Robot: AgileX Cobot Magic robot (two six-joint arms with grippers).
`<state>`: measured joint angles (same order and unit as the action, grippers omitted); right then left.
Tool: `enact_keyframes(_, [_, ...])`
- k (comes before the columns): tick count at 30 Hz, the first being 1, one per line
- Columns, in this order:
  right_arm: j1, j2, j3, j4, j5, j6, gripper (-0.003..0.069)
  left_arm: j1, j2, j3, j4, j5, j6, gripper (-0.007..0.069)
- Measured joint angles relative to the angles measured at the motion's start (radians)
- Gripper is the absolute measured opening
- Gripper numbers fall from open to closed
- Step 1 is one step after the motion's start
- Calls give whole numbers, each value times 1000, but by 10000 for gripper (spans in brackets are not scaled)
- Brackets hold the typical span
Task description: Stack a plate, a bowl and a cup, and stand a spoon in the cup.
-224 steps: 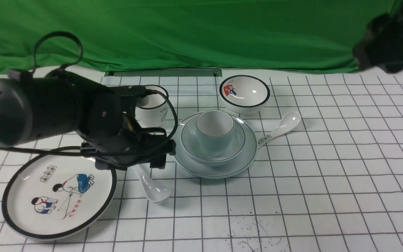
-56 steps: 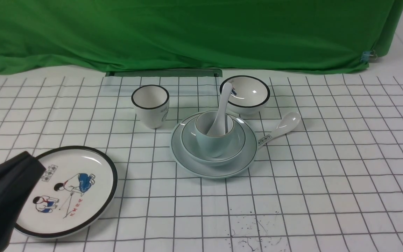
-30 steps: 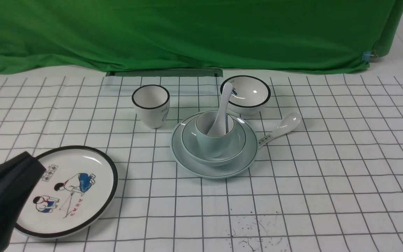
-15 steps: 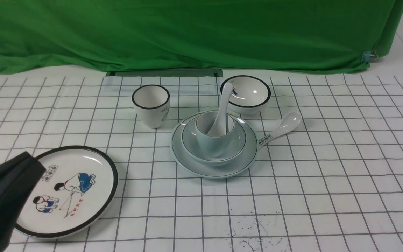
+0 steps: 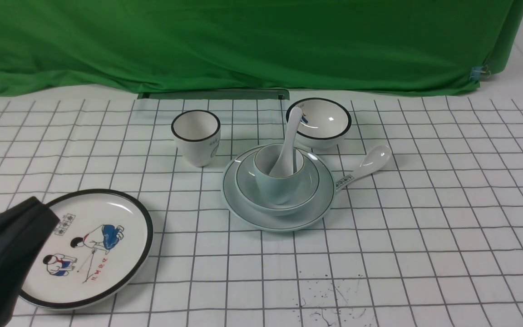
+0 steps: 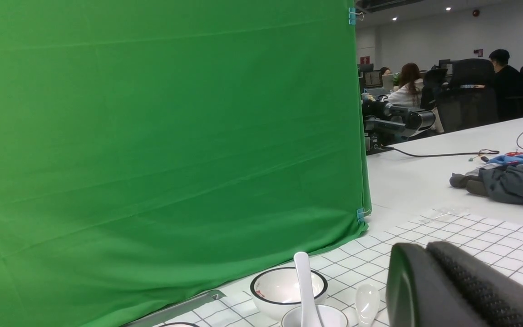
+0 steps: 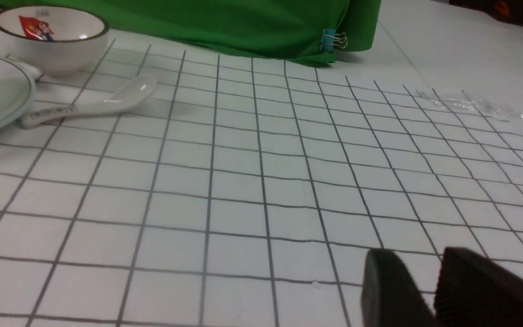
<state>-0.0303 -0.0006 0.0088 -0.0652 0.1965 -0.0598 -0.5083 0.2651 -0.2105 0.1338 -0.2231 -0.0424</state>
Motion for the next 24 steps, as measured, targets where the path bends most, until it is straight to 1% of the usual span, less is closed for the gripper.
enact_keyframes(21, [0,0,0,0,17,11,239,0,-10,10,0,-12,2,-31])
enact_keyframes(23, [0,0,0,0,18,11,239,20,-50,40,-4,-12,17,-31])
enact_keyframes(24, [0,0,0,0,19,11,240,52,-81,62,-24,-2,23,-31])
